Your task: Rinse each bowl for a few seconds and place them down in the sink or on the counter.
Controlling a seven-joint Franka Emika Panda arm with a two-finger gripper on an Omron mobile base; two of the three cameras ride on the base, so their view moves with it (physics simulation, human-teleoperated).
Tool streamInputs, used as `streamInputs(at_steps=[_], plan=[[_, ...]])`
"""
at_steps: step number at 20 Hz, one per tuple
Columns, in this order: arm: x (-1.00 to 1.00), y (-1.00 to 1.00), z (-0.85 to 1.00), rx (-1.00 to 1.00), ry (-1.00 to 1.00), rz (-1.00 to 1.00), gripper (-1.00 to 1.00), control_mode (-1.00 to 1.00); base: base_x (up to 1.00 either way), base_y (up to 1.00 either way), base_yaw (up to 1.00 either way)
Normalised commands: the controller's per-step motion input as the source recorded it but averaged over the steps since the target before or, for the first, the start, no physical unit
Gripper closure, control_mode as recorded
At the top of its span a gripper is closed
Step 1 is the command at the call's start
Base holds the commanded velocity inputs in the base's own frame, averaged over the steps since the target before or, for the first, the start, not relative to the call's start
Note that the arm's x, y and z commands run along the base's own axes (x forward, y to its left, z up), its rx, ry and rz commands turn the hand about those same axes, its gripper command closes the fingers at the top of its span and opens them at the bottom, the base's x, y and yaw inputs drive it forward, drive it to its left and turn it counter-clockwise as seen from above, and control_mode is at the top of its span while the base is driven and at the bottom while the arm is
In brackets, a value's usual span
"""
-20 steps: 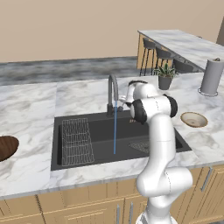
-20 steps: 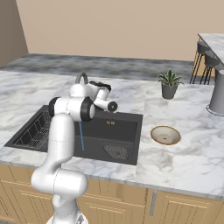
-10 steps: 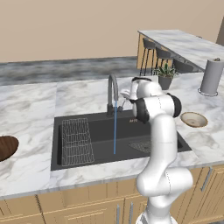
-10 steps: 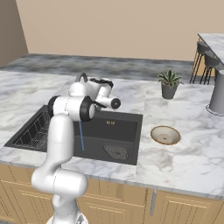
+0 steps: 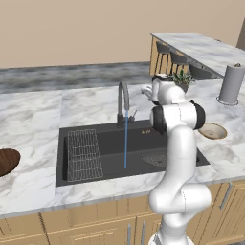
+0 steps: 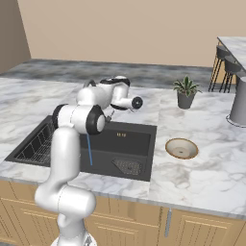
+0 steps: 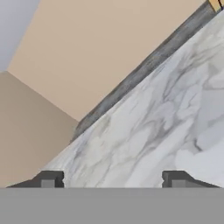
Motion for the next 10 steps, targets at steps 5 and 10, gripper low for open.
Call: streamInputs(at_steps=[5,10], plan=[[-0.21,-0.45,0.73,0.00,0.09,-0.03,-1.00,-1.00,0.00,0.00,0.00],[-0.46,-0.43,0.58,0.00,0.21,-0.07,-1.00,-1.00,0.00,0.00,0.00]])
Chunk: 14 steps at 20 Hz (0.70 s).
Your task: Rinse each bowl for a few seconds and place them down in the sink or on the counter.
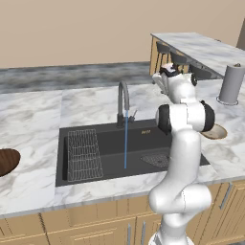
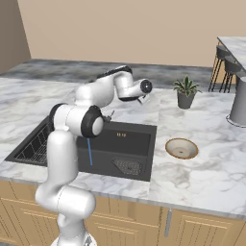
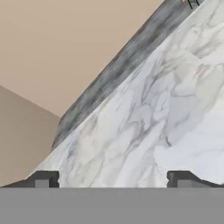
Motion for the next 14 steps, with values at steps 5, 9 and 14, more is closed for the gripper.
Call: streamInputs(at_steps=[5,9,14], plan=[[-0.65,-0.23,0.33,0.00,0.21,-0.04,-1.00,-1.00,0.00,0.00,0.00],[-0.93,0.02,-0.02,-0.01,0.04,0.00,-1.00,-1.00,0.00,0.00,0.00],[-0.88,0.15,0.00,0.00,0.01,0.01,-1.00,-1.00,0.00,0.00,0.00]])
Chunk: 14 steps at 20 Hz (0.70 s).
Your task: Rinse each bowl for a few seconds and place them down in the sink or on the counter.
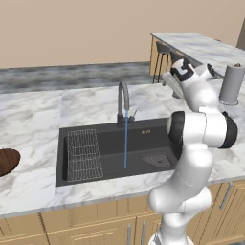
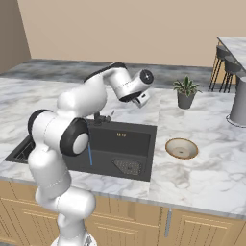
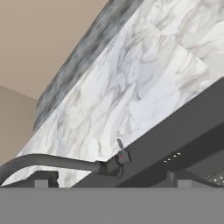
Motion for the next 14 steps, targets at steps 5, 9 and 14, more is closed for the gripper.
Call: streamInputs(at_steps=[5,9,14], plan=[[-0.43,0.17,0.28,0.00,0.09,0.03,-1.00,-1.00,0.00,0.00,0.00],[-0.21,0.28,0.42,-0.01,0.08,0.05,-1.00,-1.00,0.00,0.00,0.00],[-0.18,0.36,0.44,-0.04,0.10,0.07,-1.00,-1.00,0.00,0.00,0.00]])
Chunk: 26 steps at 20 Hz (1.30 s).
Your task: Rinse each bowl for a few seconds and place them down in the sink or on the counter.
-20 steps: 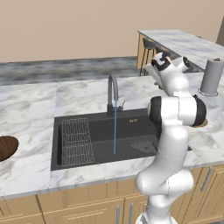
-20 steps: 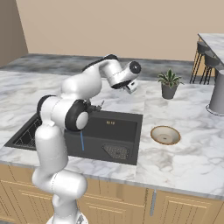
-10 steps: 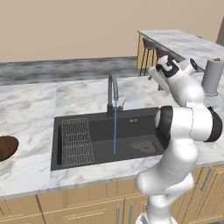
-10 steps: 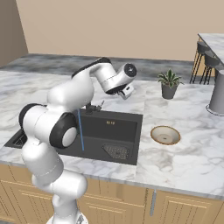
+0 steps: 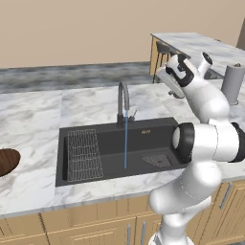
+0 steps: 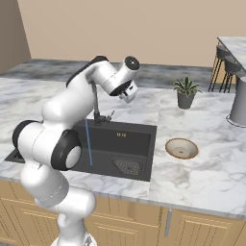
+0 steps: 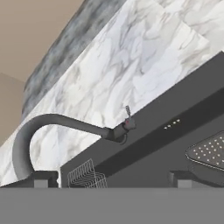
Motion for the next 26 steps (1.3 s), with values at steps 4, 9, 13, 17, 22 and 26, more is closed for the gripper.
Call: streamInputs(at_steps=[4,9,13,17,22,26], plan=[[-0.21,0.40,0.33,-0.04,0.18,0.06,-1.00,-1.00,0.00,0.00,0.00],[-0.21,0.46,0.22,-0.02,0.22,0.06,-1.00,-1.00,0.00,0.00,0.00],[-0.22,0.50,0.13,-0.02,0.22,0.07,-1.00,-1.00,0.00,0.00,0.00],[-0.20,0.58,0.04,-0.04,0.19,0.08,-1.00,-1.00,0.00,0.00,0.00],[-0.15,0.62,0.00,-0.05,0.17,0.09,-1.00,-1.00,0.00,0.00,0.00],[-0.23,0.60,0.00,-0.02,0.10,0.10,-1.00,-1.00,0.00,0.00,0.00]])
